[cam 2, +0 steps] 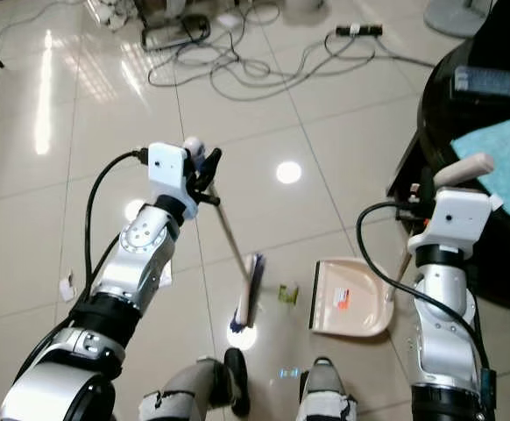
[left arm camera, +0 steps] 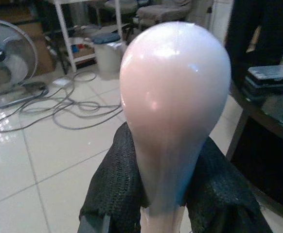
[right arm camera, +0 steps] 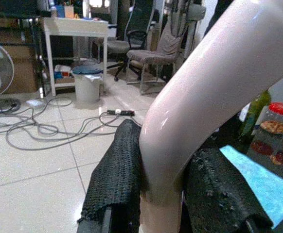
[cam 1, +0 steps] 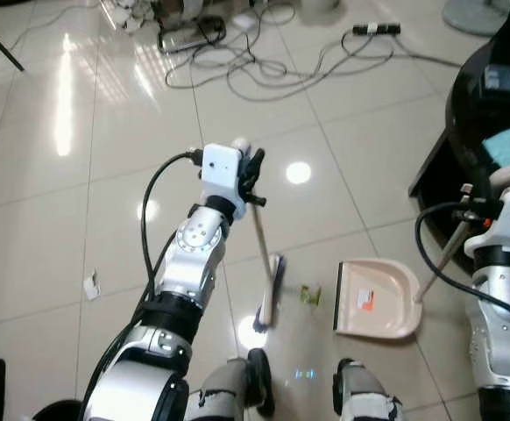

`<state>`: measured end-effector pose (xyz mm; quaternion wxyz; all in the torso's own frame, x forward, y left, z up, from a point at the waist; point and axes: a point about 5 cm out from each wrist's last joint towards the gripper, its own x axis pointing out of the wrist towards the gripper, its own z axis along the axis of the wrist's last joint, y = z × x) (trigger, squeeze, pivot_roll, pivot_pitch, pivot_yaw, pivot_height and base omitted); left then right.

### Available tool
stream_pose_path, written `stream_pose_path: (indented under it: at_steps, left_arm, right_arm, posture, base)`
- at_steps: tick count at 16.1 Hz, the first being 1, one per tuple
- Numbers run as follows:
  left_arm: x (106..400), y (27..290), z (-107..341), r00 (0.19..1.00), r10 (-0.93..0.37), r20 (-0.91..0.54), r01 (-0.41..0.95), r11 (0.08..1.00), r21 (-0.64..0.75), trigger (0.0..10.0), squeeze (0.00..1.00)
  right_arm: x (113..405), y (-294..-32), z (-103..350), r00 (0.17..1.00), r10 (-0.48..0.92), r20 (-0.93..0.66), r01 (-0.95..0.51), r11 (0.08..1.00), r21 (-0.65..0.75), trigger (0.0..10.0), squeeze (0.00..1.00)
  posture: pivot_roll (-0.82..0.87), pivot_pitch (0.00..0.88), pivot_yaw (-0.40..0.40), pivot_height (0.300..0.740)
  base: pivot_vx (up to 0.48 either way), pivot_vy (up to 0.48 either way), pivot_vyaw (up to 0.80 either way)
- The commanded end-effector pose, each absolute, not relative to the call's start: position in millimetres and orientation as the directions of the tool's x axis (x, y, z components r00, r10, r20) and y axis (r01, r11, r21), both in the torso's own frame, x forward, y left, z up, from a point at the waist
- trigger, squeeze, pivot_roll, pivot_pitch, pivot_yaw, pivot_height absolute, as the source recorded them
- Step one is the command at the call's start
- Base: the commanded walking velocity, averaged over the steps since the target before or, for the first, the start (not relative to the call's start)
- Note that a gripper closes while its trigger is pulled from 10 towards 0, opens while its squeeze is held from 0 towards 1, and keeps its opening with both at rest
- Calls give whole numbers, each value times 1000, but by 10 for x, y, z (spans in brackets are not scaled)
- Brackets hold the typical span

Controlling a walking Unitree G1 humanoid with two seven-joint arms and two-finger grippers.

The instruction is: Sweep floor

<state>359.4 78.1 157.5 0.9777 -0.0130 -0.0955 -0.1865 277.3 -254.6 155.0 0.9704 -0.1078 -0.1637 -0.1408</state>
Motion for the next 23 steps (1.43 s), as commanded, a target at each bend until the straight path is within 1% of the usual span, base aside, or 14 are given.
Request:
stream_pose_path:
  at_steps: [1, 4, 5, 6, 8, 10, 15, 16, 18, 19, 20, 21, 22, 23]
  left_arm:
    - [3601, 824, 1566, 910, -364, 198, 365, 930, 29, 10000, 0]
    - [3590, 869, 1566, 898, -381, 219, 377, 924, 62, 10000, 0]
    - [3581, 877, 1561, 894, -380, 238, 384, 923, 34, 10000, 0]
    - [3576, 872, 1548, 894, -379, 240, 387, 922, 18, 10000, 0]
    - [3567, 828, 1507, 890, -391, 233, 399, 917, 13, 10000, 0]
    - [3539, 739, 1480, 878, -420, 232, 433, 902, -6, 10000, 0]
    - [3534, 635, 1417, 873, -447, 196, 459, 888, -18, 10000, 0]
    - [3536, 614, 1442, 874, -438, 211, 456, 889, -42, 10000, 0]
    - [3551, 543, 1601, 848, -442, 291, 488, 866, -108, 10000, 0]
    - [3587, 469, 1770, 833, -429, 349, 509, 841, -184, 10000, 0]
    - [3600, 441, 1829, 828, -424, 367, 517, 830, -208, 10000, 0]
    - [3619, 374, 1960, 812, -418, 407, 542, 798, -263, 10000, 0]
    - [3625, 350, 2011, 806, -415, 423, 553, 784, -284, 10000, 0]
    - [3640, 302, 2197, 773, -414, 481, 590, 748, -305, 10000, 0]
  right_arm:
    - [2793, -2514, 1518, 912, -199, 358, 281, 940, -192, 10000, 0]
    - [2817, -2433, 1428, 910, -186, 370, 270, 944, -190, 10000, 0]
    - [2841, -2360, 1414, 902, -187, 389, 268, 949, -165, 10000, 0]
    - [2860, -2307, 1405, 899, -183, 398, 263, 952, -158, 10000, 0]
    - [2903, -2186, 1379, 892, -176, 417, 262, 952, -160, 10000, 0]
    - [2890, -2063, 1426, 852, -195, 486, 302, 941, -151, 10000, 0]
    - [2909, -1955, 1281, 866, -202, 458, 314, 932, -181, 10000, 0]
    - [2907, -1946, 1264, 868, -208, 450, 315, 932, -177, 10000, 0]
    - [2913, -1921, 1244, 873, -212, 440, 315, 933, -175, 10000, 0]
    - [2920, -1900, 1241, 875, -211, 436, 312, 934, -172, 10000, 0]
    - [2922, -1895, 1241, 875, -211, 435, 311, 935, -171, 10000, 0]
    - [2922, -1895, 1235, 875, -211, 435, 310, 935, -169, 10000, 0]
    - [2922, -1897, 1232, 876, -211, 434, 310, 936, -170, 10000, 0]
    - [2927, -1900, 1223, 879, -210, 428, 307, 936, -171, 10000, 0]
  posture:
    - [-22, 403, 180, 740]
    - [0, 397, 203, 740]
    - [10, 402, 226, 740]
    - [11, 406, 226, 740]
    - [23, 424, 220, 740]
    - [37, 403, 248, 740]
    - [44, 404, 258, 740]
    - [40, 401, 259, 740]
    - [23, 402, 252, 740]
    - [11, 404, 240, 740]
    - [11, 404, 240, 740]
    - [6, 400, 233, 740]
    - [6, 400, 233, 740]
    - [2, 402, 230, 740]
  base:
    - [0, 0, 0]
    - [0, 0, 0]
    - [0, 0, 0]
    - [0, 0, 0]
    - [0, 0, 0]
    - [0, 0, 0]
    - [0, 0, 0]
    - [0, 0, 0]
    - [0, 0, 0]
    - [0, 0, 0]
    - [0, 0, 0]
    - [0, 0, 0]
    - [0, 0, 0]
    - [0, 0, 0]
